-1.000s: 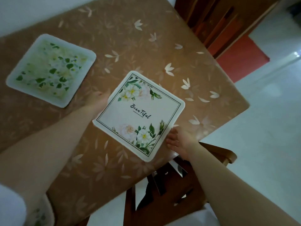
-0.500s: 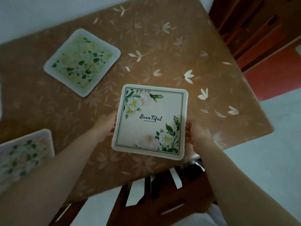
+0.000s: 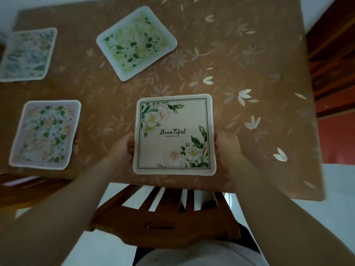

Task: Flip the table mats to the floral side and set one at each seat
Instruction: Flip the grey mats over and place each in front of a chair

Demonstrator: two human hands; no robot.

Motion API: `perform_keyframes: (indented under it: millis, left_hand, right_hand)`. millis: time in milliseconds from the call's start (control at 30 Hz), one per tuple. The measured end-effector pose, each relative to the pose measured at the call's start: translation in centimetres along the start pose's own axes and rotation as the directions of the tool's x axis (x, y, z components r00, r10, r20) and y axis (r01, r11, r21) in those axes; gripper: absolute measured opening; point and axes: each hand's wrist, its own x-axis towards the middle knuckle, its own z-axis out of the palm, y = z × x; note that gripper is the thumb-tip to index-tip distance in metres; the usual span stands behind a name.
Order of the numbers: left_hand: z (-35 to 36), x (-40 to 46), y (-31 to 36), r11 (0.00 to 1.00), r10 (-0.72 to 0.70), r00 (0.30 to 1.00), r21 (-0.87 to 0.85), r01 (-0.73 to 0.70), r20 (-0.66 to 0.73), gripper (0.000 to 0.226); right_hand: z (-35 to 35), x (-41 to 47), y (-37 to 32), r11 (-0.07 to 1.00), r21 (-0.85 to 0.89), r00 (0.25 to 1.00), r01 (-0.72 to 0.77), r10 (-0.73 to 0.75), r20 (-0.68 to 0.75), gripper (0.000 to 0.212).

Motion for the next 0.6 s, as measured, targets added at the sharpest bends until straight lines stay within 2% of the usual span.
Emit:
perform_keyframes:
  millis: [133,200,367,600]
  left_hand:
    - [0.2,-0.9,0.3,0.996,-0.012,1.000,-0.087,0.010,-0.019,0.041]
    - [0.2,-0.8,0.4,0.995,-0.015,1.000,-0.098,0.013,-0.016,0.043]
    - [-0.8,0.0,0.0,0.997,-0.003,0.999,-0.082,0.008,0.051,0.051]
    - [-2.8,-0.3,-0.4,0.999,0.031,0.987,-0.030,-0.027,0.158,0.048]
  right_hand:
    - [-0.1,-0.2,0.9,0.999,0.003,0.999,0.039,-0.039,-0.006,0.009]
    - [0.0,-0.4,1.2,0.999,-0.004,0.998,0.054,-0.054,-0.014,0.013]
    - [0.3,-1.5,2.1,0.996,-0.009,0.992,0.084,-0.084,-0.090,0.027]
    - [0.8,-4.0,4.1,0.997,-0.039,0.982,0.059,-0.065,-0.177,0.026]
